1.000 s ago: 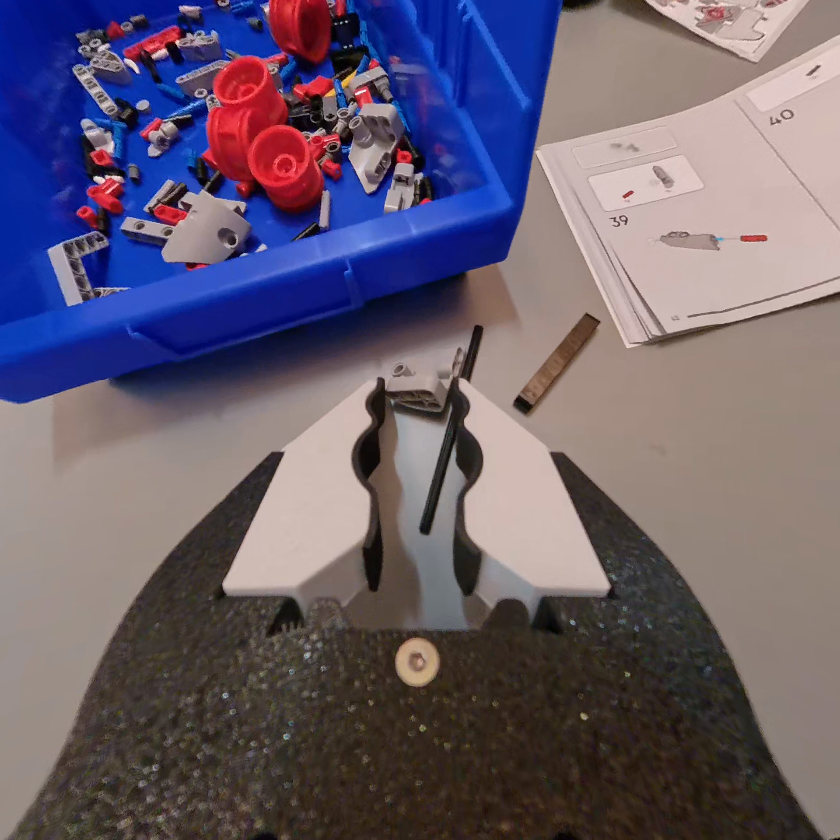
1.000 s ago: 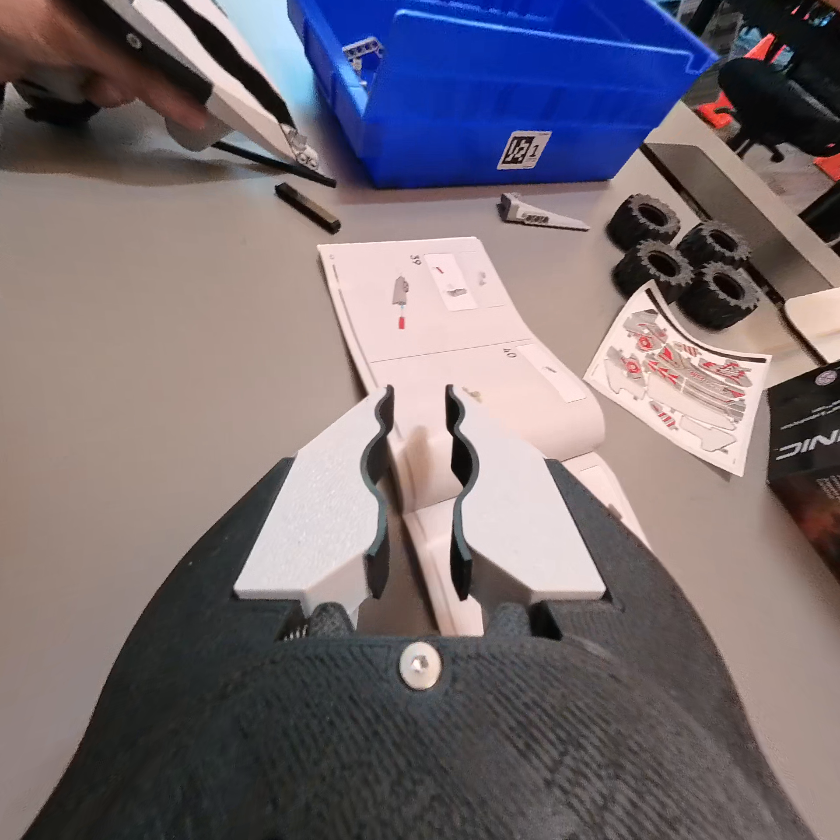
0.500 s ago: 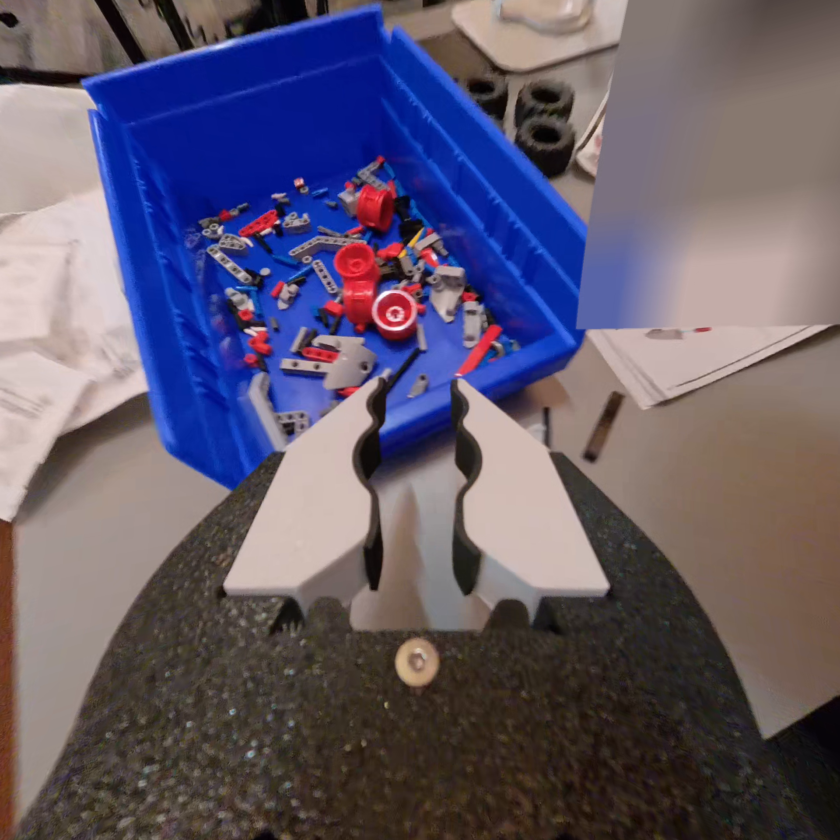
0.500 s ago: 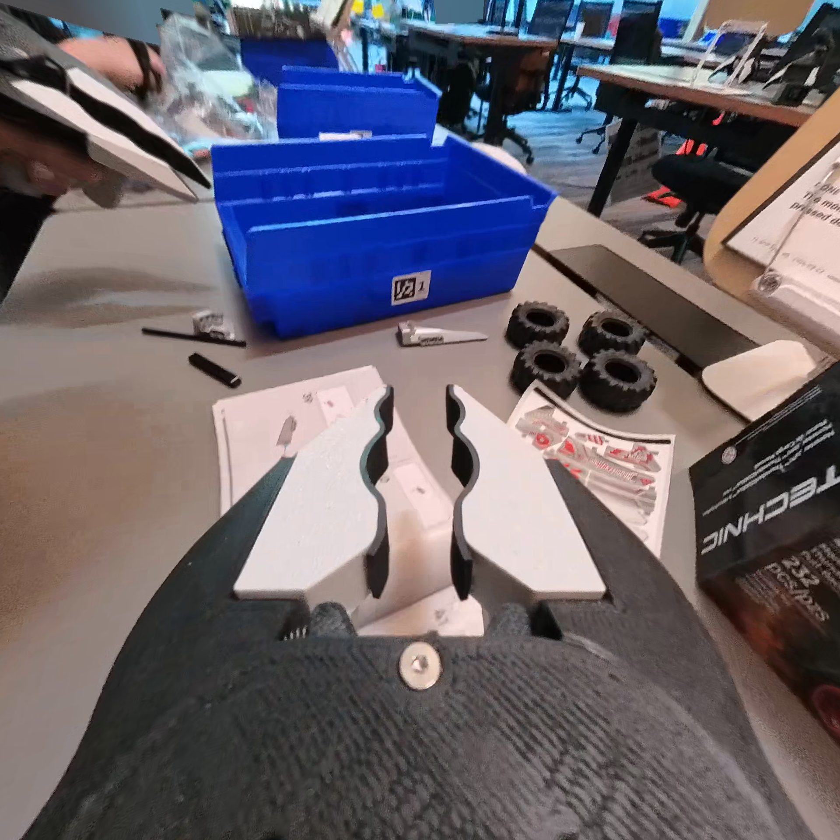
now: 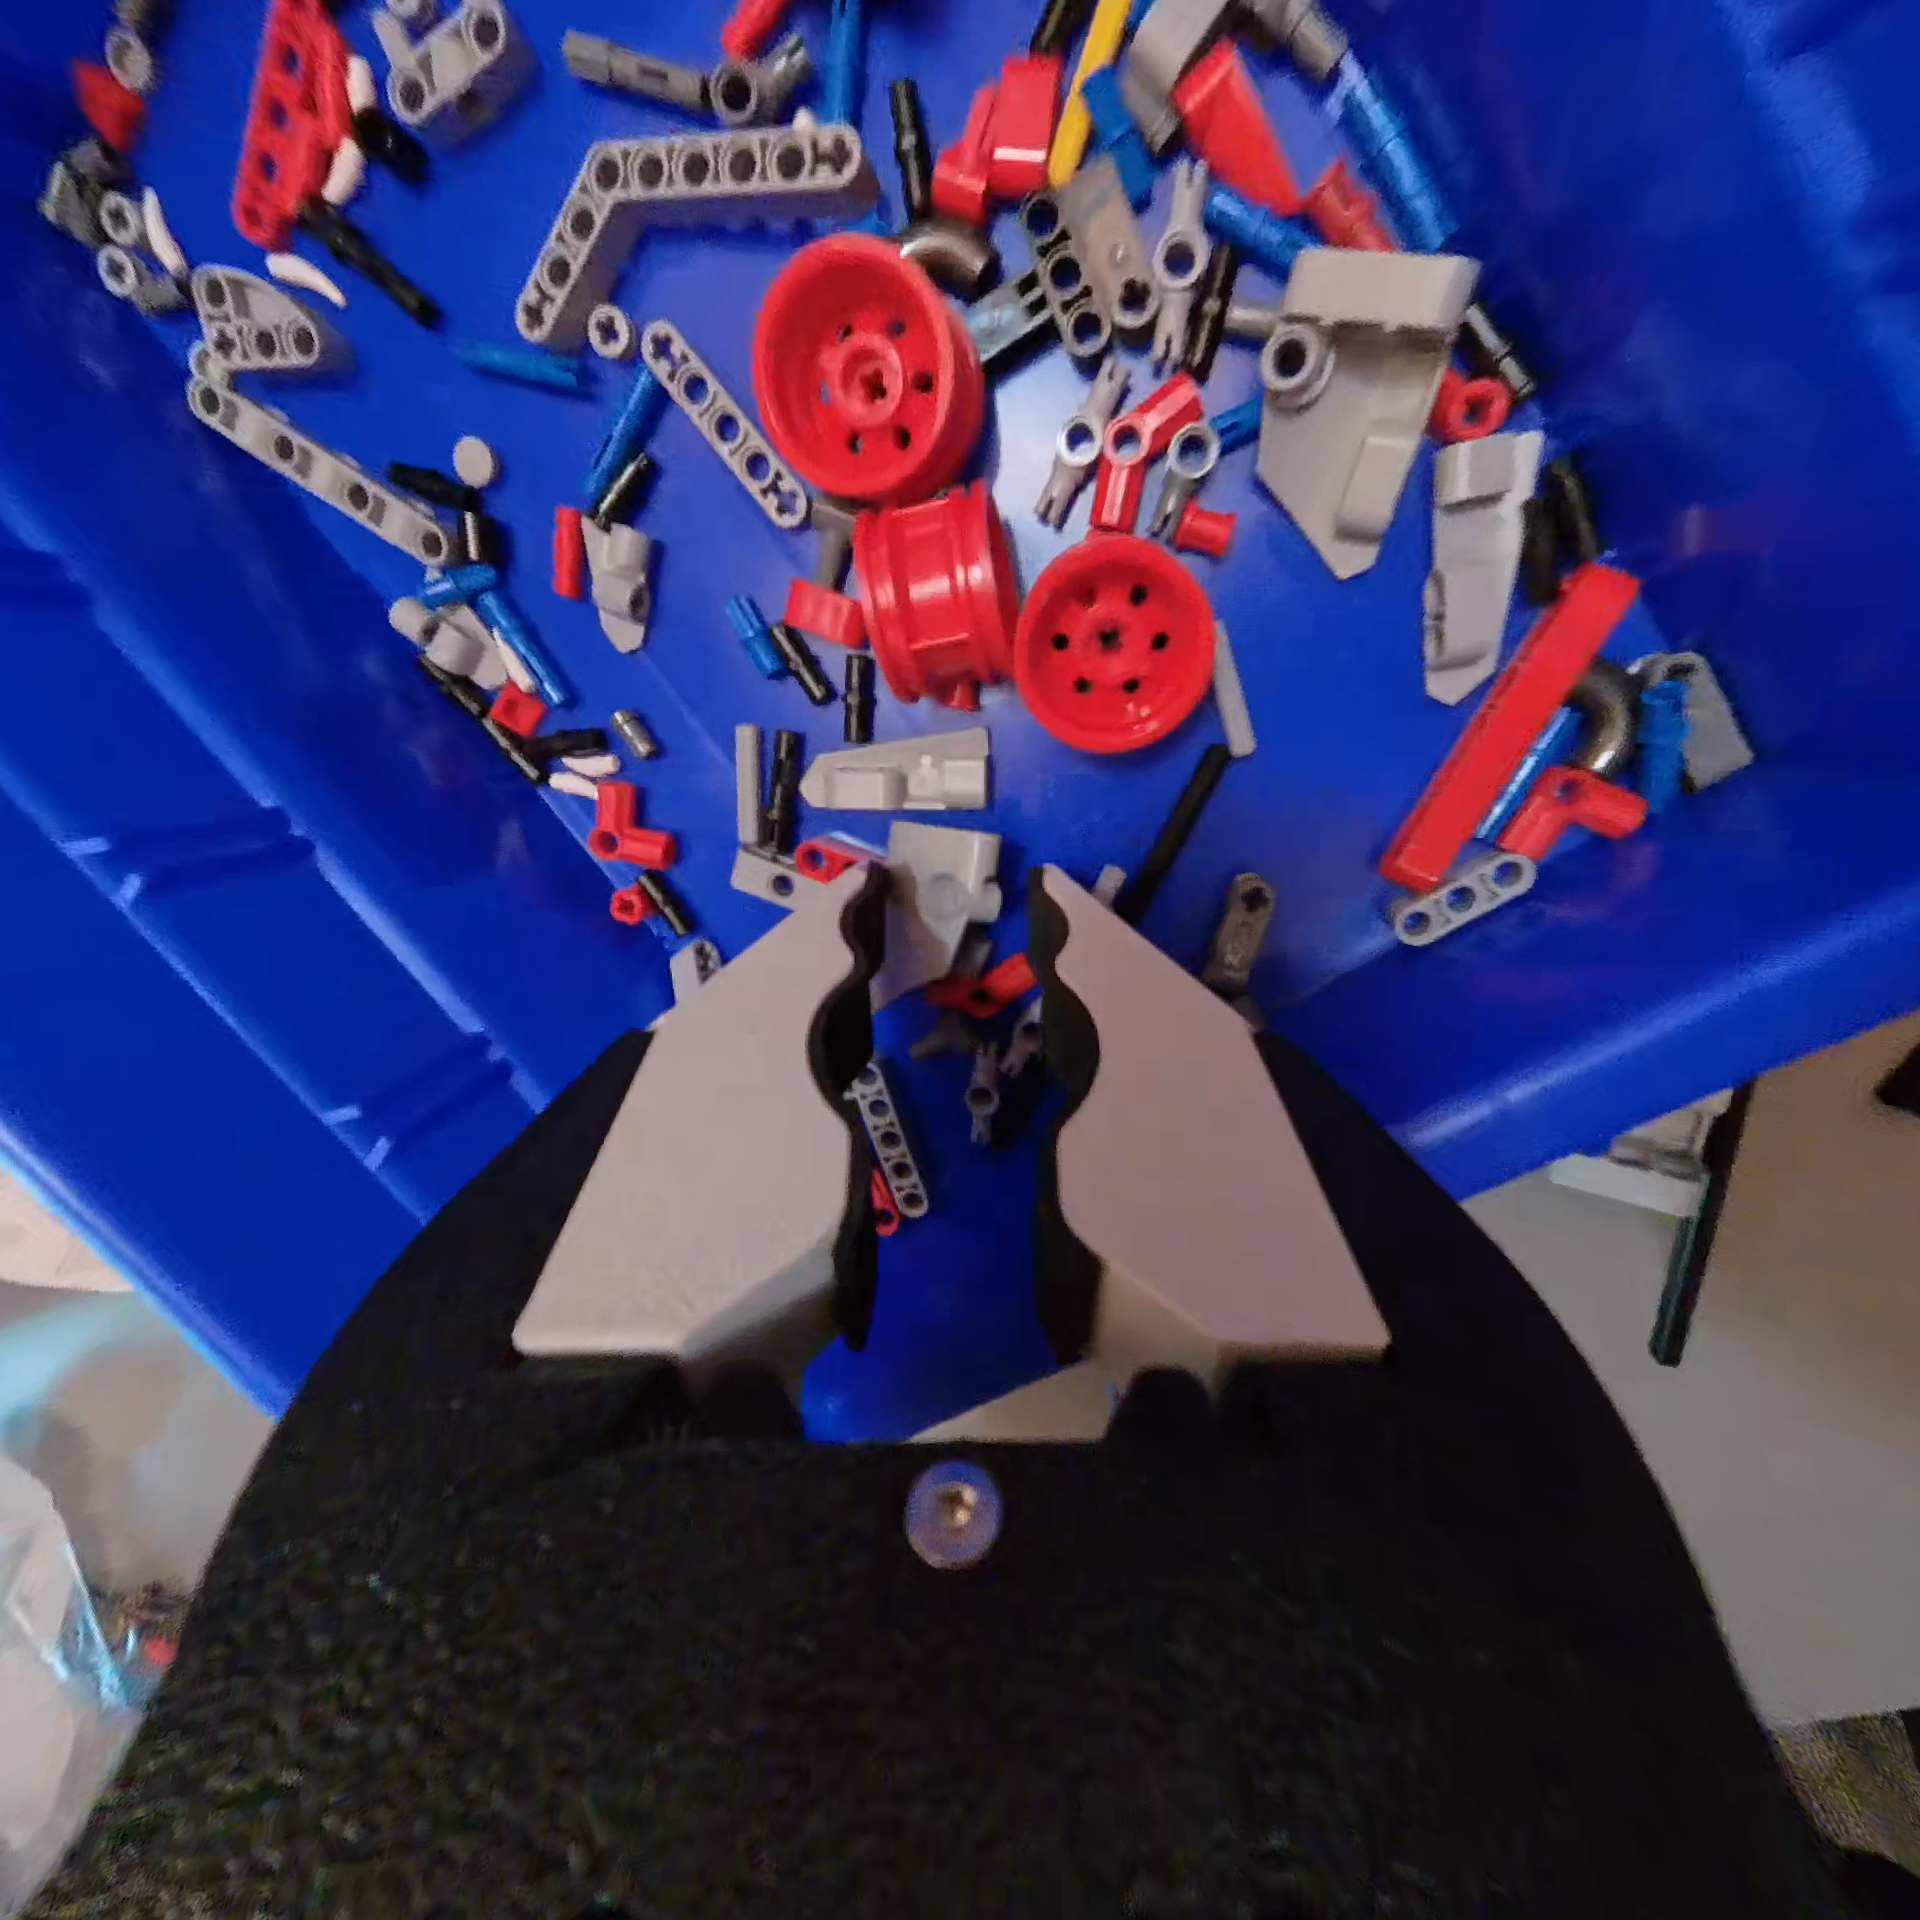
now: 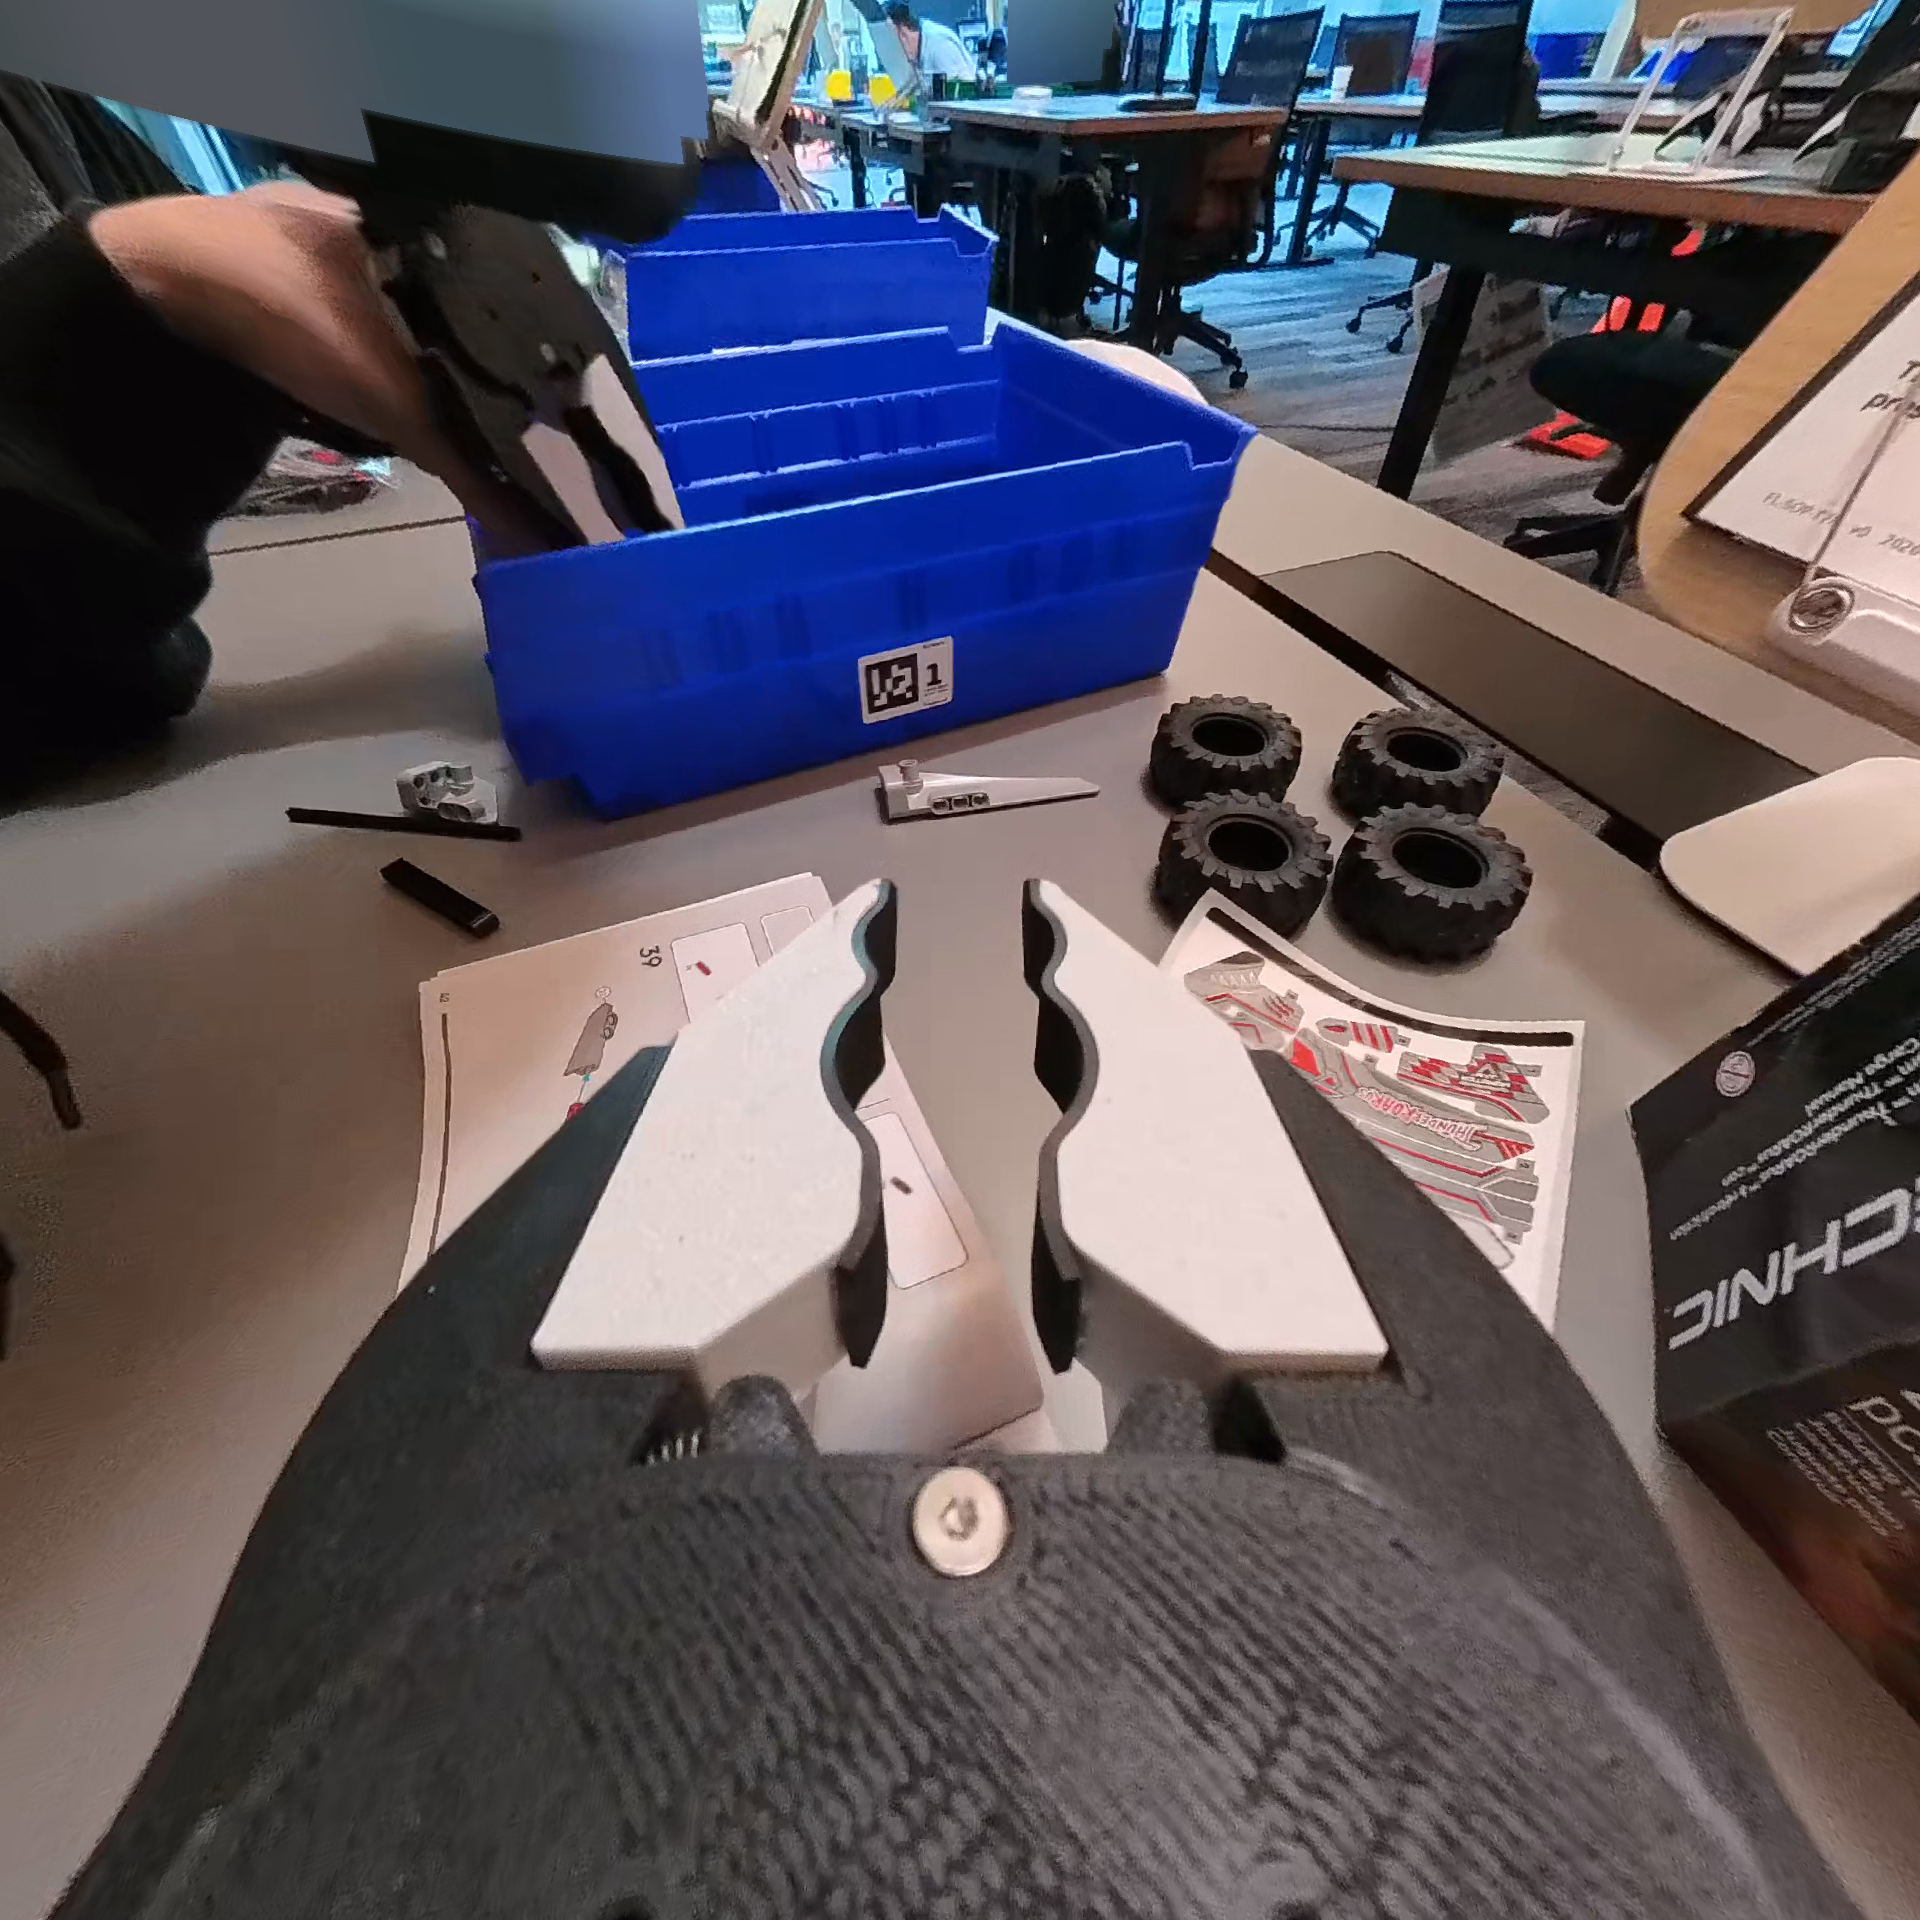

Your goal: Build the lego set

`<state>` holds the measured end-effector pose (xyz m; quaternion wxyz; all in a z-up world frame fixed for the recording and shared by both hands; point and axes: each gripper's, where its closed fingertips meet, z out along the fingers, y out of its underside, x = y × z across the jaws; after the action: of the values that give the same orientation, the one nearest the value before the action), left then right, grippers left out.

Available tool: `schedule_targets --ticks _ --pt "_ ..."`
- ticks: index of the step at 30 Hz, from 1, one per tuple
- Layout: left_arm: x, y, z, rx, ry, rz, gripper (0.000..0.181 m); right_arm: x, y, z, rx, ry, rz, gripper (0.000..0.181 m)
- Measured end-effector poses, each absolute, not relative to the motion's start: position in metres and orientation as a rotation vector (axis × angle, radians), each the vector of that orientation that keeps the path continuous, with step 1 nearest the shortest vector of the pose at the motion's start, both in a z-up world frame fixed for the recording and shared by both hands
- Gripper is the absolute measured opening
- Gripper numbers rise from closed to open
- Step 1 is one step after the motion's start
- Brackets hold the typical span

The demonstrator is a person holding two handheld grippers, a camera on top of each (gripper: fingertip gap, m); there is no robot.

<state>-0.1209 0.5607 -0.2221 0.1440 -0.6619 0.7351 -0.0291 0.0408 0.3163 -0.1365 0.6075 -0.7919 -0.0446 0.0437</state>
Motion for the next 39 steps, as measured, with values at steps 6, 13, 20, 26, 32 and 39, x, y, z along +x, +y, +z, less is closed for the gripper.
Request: schedule_targets --ticks 6,13,20,26,32,39 --pt "-0.118 0.560 -0.218 -1.866 2.052 -0.170 0.008 0.037 0.316 -0.143 -1.845 -0.120 0.106 0.023" --pt "-0.110 0.551 -0.203 -1.843 1.946 -0.435 0.008 0.033 0.320 -0.148 -1.861 -0.136 0.107 0.023" --pt "-0.105 0.542 -0.172 -1.862 1.705 -0.864 0.008 0.030 0.323 -0.152 -1.896 -0.182 0.061 0.024" --pt "-0.100 0.509 -0.152 -1.868 1.652 -1.332 0.008 0.021 0.322 -0.151 -1.915 -0.223 0.064 0.024" --pt "-0.101 0.498 -0.096 -1.870 1.145 -2.082 0.008 0.005 0.323 -0.145 -1.908 -0.272 0.066 0.024" --pt "-0.105 0.468 -0.096 -2.004 0.804 -2.235 0.008 -0.051 0.339 -0.118 -1.788 -0.298 0.235 0.022"
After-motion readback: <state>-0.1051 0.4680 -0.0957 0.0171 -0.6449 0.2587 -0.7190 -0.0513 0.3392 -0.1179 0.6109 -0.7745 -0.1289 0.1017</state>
